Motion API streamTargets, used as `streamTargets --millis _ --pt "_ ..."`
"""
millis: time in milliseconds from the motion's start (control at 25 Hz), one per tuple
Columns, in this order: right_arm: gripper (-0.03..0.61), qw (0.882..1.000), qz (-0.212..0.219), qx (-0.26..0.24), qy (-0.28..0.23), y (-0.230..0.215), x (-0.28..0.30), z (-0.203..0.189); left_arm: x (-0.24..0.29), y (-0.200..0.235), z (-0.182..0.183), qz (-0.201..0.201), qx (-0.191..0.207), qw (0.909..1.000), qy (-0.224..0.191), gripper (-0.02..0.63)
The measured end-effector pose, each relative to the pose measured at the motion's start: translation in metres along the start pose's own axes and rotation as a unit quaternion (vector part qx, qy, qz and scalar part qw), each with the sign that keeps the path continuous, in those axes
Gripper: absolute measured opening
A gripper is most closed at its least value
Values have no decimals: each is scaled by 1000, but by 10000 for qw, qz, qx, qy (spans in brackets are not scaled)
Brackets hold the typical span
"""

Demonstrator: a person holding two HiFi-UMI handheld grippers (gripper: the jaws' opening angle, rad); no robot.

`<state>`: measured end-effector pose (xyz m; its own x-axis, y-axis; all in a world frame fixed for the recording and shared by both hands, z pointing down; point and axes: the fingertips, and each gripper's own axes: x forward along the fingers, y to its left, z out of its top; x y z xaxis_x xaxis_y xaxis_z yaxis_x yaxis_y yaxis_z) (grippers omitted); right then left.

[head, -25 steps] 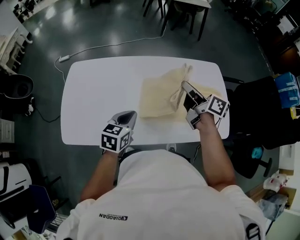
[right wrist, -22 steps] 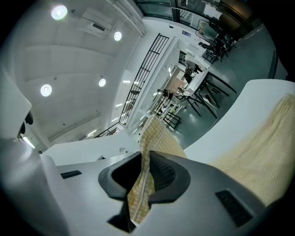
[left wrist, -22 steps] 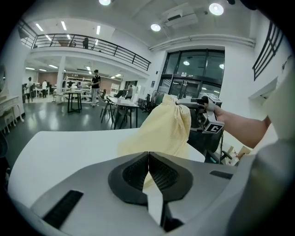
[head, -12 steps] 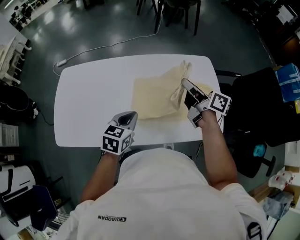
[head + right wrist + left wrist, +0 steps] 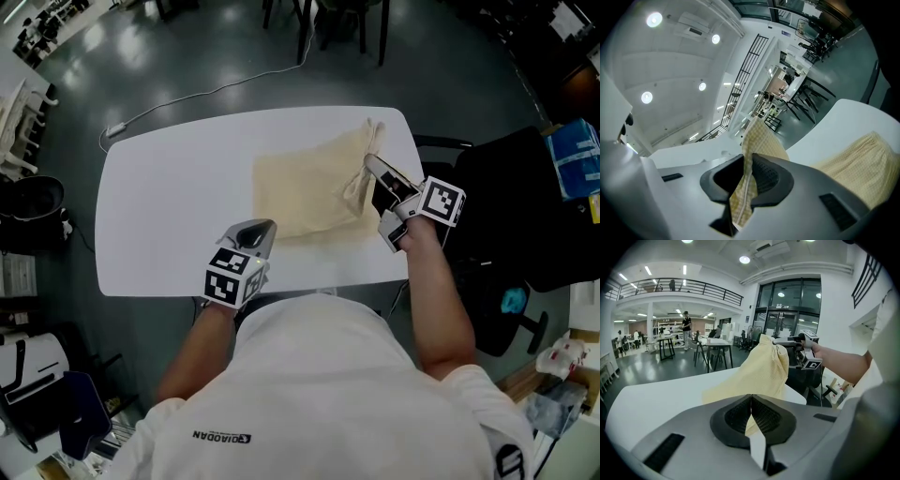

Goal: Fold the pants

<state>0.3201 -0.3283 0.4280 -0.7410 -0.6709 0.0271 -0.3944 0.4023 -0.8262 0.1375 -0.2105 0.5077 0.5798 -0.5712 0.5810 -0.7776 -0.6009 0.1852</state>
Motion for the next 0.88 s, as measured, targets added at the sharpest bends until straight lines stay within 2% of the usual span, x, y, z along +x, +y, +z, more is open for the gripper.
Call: streamTargets --millis 200,600,880 --pt "75 9991 -367 -138 190 -43 -46 33 43 -45 14 -23 -37 10000 87 28" --pt "77 9929 -1098 133 449 -145 -89 29 65 -56 18 230 -285 9992 159 28" --pt "77 9901 -1282 338 455 -194 -105 33 78 -68 12 321 -373 9983 326 28"
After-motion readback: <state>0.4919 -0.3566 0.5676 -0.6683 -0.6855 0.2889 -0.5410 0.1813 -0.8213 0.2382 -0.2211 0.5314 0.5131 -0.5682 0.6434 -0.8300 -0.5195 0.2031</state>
